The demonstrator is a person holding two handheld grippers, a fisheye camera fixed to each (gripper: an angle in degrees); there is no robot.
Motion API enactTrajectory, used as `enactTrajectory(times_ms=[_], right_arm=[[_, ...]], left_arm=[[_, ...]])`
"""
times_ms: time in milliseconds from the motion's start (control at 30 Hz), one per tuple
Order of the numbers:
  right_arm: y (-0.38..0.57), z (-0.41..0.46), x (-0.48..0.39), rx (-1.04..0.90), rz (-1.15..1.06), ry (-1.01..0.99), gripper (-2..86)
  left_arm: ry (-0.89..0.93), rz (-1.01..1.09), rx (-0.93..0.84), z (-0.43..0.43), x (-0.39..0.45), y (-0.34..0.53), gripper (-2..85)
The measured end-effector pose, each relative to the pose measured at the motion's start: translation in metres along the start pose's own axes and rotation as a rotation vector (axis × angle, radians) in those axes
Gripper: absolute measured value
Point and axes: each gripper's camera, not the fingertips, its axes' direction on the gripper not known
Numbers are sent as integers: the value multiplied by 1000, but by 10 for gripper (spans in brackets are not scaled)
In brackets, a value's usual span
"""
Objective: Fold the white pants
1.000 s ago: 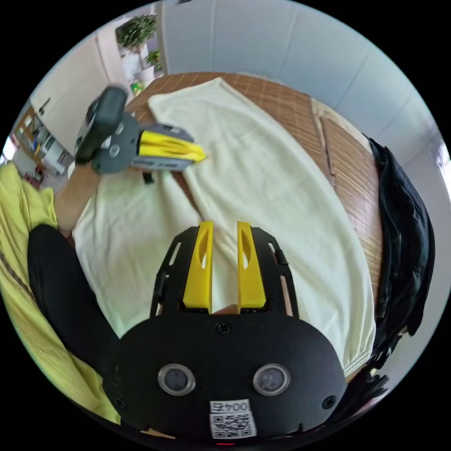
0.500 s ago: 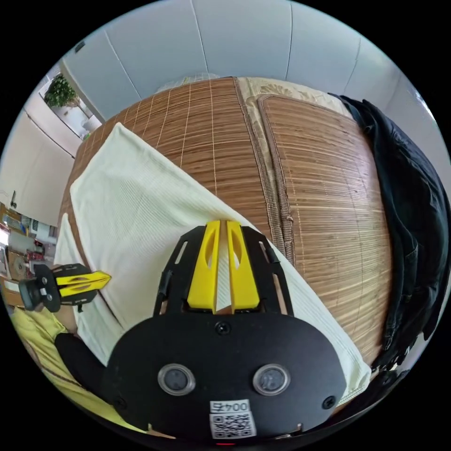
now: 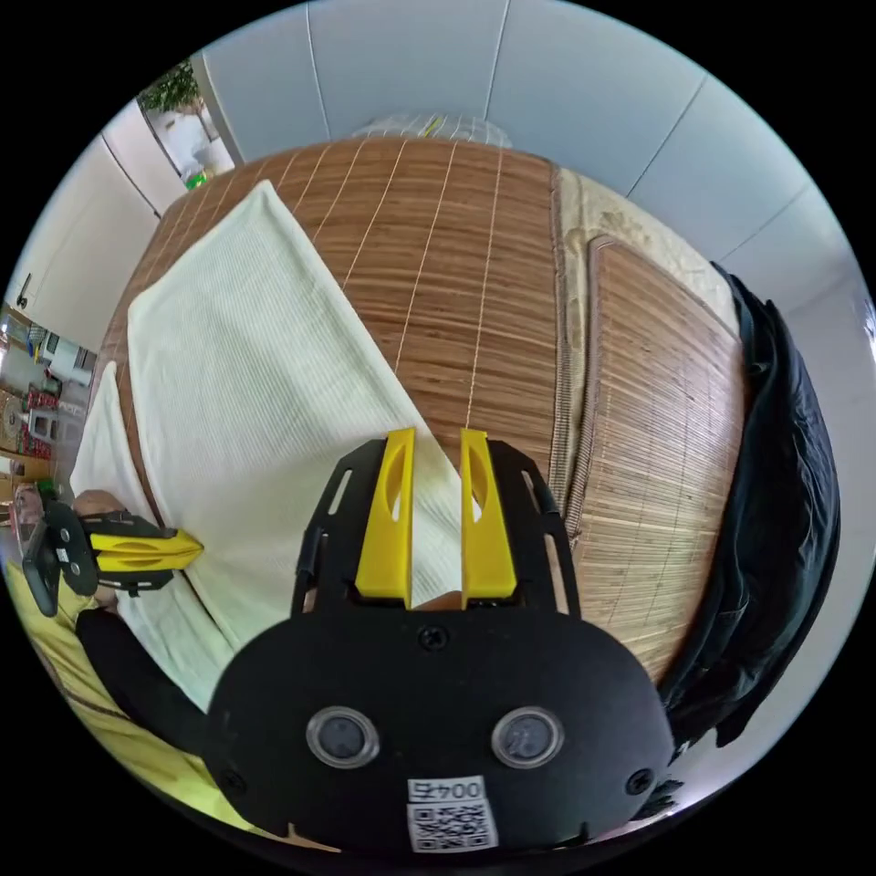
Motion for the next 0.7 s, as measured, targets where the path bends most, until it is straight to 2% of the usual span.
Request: enactTrajectory(times_ms=[133, 300, 433, 500, 567, 633, 700], right_arm=[[-10, 4, 6, -101, -29, -56, 98], [-6, 1, 6, -136, -60, -124, 95], [3, 0, 0, -114, -82, -142, 44], [8, -1, -15, -103, -145, -70, 25], [13, -11, -36, 13, -206, 240, 12], [13, -7, -34, 66, -166, 287, 15], [14, 18, -36, -31, -207, 268, 22]], left_arm=[[22, -23, 3, 0, -9, 1, 6], [10, -16, 1, 3, -5, -4, 6], [16, -20, 3, 4, -4, -7, 7], [16, -21, 0, 6, -1, -10, 7], [7, -17, -4, 7, 3, -12, 7], [-5, -11, -7, 8, 7, -15, 8], [-7, -9, -6, 9, 12, -18, 8]])
